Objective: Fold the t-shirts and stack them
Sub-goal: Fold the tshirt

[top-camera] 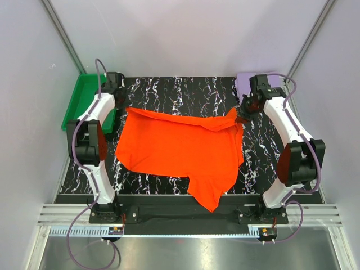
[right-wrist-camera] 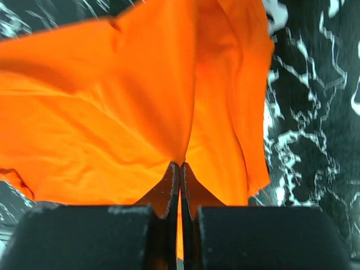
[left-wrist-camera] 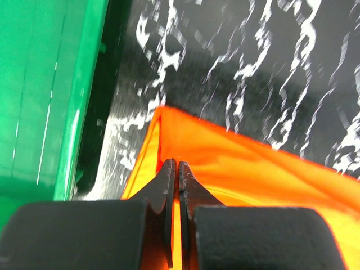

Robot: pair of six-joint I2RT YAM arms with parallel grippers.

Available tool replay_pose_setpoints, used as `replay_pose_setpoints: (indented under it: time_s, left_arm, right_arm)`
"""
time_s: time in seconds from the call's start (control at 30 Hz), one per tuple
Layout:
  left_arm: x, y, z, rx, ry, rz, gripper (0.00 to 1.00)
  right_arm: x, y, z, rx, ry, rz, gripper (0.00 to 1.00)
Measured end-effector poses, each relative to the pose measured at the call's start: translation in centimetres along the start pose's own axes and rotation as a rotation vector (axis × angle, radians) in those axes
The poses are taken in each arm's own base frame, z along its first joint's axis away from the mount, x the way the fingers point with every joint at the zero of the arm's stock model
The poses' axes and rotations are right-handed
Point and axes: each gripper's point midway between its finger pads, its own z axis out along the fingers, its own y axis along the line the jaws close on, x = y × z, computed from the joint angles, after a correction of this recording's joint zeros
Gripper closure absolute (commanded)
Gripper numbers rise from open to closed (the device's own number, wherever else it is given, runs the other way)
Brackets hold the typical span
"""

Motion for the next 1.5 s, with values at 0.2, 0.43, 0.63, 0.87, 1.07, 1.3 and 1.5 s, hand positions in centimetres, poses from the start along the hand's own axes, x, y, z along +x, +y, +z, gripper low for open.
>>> replay_pose_setpoints:
  time_s: [0.2, 0.43, 0.63, 0.87, 1.07, 1.3, 1.5]
  left_arm:
    - [3.9, 1.8, -1.2, -0.048, 0.077, 0.008, 1.00]
    - [5.4, 2.5, -2.0, -0.068, 0.108, 0.011, 1.00]
    - [6.6, 2.9, -2.0, -0.078, 0.136, 0.013, 1.00]
    - [8.5, 3.6, -1.8, -0.094, 0.181, 0.017, 1.00]
    - [8.4, 3.8, -1.7, -0.108, 0.175, 0.018, 0.89]
    - [9.0, 4.5, -2.1, -0.149, 0.200, 0.020, 0.48]
    - [9.2, 4.2, -2.8, -0.162, 0.213, -0.002, 0.36]
  right_arm:
    - [2.5, -1.4, 0.2, 0.031, 0.058, 0.008, 1.00]
    - [4.2, -2.0, -1.2, 0.025, 0.045, 0.016, 1.00]
    - [6.7, -3.0, -0.4, 0.034, 0.104, 0.040, 1.00]
    - [8.5, -3.9, 0.5, 0.054, 0.151, 0.055, 1.00]
    - [8.8, -4.0, 0.8, 0.052, 0.156, 0.056, 0.98]
    - [10.3, -4.2, 1.1, 0.041, 0.204, 0.063, 0.72]
    - [12.7, -6.2, 1.4, 0.099, 0.258, 0.078, 0.52]
